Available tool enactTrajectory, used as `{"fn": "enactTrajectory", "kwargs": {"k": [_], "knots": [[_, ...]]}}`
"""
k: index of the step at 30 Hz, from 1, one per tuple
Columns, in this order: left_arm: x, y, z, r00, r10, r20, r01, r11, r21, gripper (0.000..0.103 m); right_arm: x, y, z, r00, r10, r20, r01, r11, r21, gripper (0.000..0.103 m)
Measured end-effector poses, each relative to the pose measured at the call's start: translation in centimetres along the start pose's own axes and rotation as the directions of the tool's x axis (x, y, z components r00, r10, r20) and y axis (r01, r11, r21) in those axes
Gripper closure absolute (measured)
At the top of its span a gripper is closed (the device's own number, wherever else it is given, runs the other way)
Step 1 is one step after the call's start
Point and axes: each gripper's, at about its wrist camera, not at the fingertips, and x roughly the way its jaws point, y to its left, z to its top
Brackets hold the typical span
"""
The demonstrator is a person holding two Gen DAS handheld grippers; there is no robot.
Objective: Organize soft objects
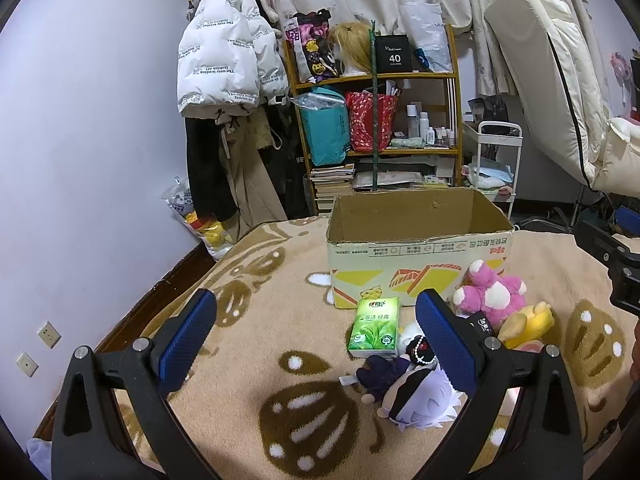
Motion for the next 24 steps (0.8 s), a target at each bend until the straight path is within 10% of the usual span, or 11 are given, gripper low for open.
{"fn": "enactTrajectory", "kwargs": {"k": [24], "knots": [[-0.30, -0.04, 0.16, 1.000, 0.001, -0.004, -0.001, 1.000, 0.010, 0.004, -0.02, 0.04, -0.04, 1.000, 0.002, -0.007, -0.002, 1.000, -0.001, 0.000]]}}
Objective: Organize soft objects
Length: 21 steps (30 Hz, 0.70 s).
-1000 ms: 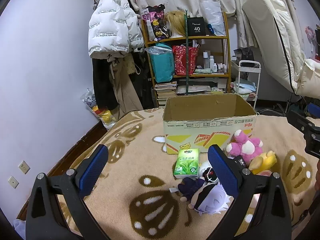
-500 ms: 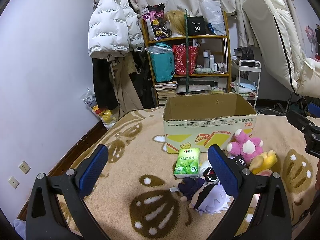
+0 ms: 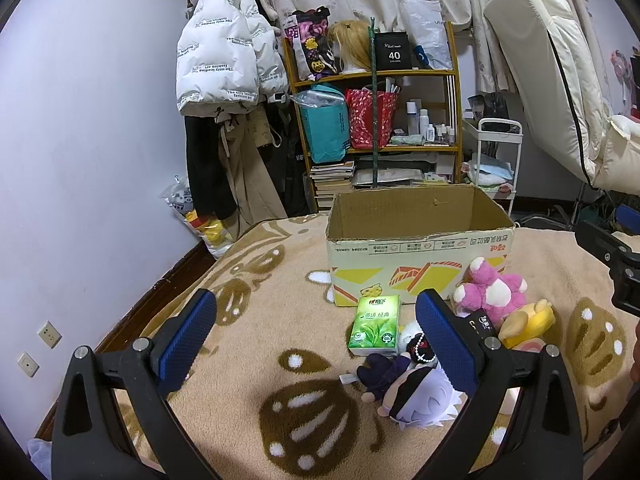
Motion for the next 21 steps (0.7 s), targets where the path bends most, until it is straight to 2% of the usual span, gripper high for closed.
{"fn": "enactTrajectory", "kwargs": {"k": [21], "knots": [[0.05, -0.04, 0.03, 1.000, 0.001, -0.002, -0.001, 1.000, 0.001, 0.004, -0.02, 0.25, 0.27, 1.000, 0.002, -0.001, -0.002, 1.000, 0.001, 0.000]]}}
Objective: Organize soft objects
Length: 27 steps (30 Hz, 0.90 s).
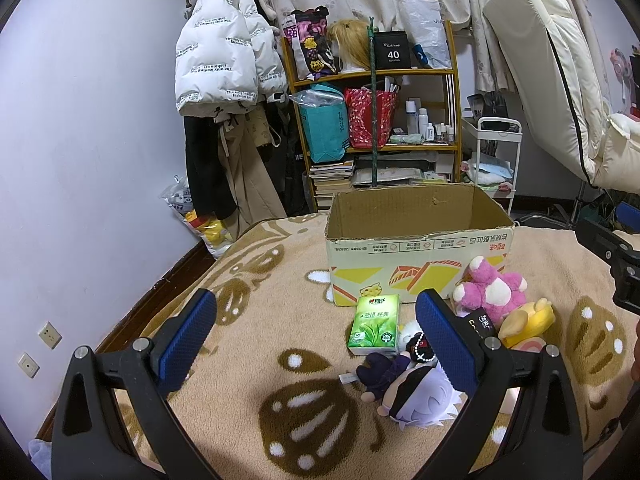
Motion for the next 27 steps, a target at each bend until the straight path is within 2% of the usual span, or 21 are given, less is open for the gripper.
{"fn": "enactTrajectory", "kwargs": {"k": [27], "knots": [[0.04, -0.02, 0.03, 1.000, 0.001, -0.004, -0.001, 1.000, 0.003, 0.004, -0.05, -0.07, -0.06, 1.000, 0.000, 0.006, 0.000, 1.000, 0.002, 0.000]]}}
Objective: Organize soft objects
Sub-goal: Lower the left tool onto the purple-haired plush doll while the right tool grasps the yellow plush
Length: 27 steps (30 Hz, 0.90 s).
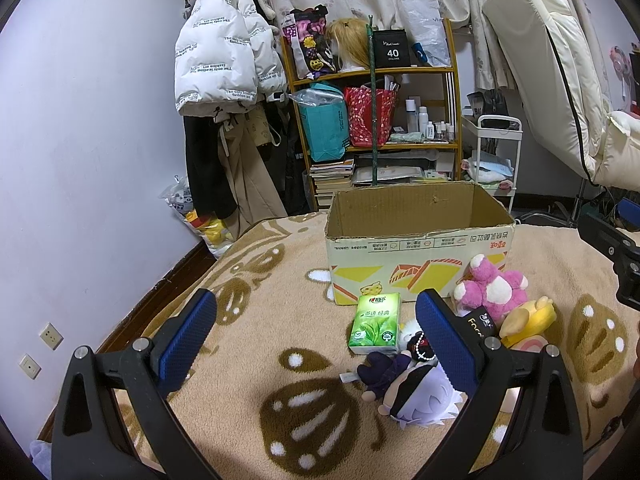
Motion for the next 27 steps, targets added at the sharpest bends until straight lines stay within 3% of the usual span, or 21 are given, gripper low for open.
{"fn": "enactTrajectory", "kwargs": {"k": [9, 14, 27], "knots": [[1.2, 0.0, -0.3, 0.998, -0.017, -0.053, 0.017, 1.000, 0.010, 0.004, 0.1, 0.4, 0.8, 0.999, 0.019, -0.028, -0.018, 1.000, 0.015, 0.000], [2.3, -0.8, -0.4, 0.994, -0.040, -0.103, 0.044, 0.999, 0.028, 0.004, 1.6, -0.2, 1.0, 0.990, 0.085, -0.116, -0.078, 0.995, 0.059, 0.000], [5.6, -2.8, -0.6, 0.957, -0.109, -0.268, 0.128, 0.990, 0.052, 0.004, 5.6, 0.0, -0.2, 0.962, 0.136, -0.238, -0.120, 0.990, 0.079, 0.000]]}}
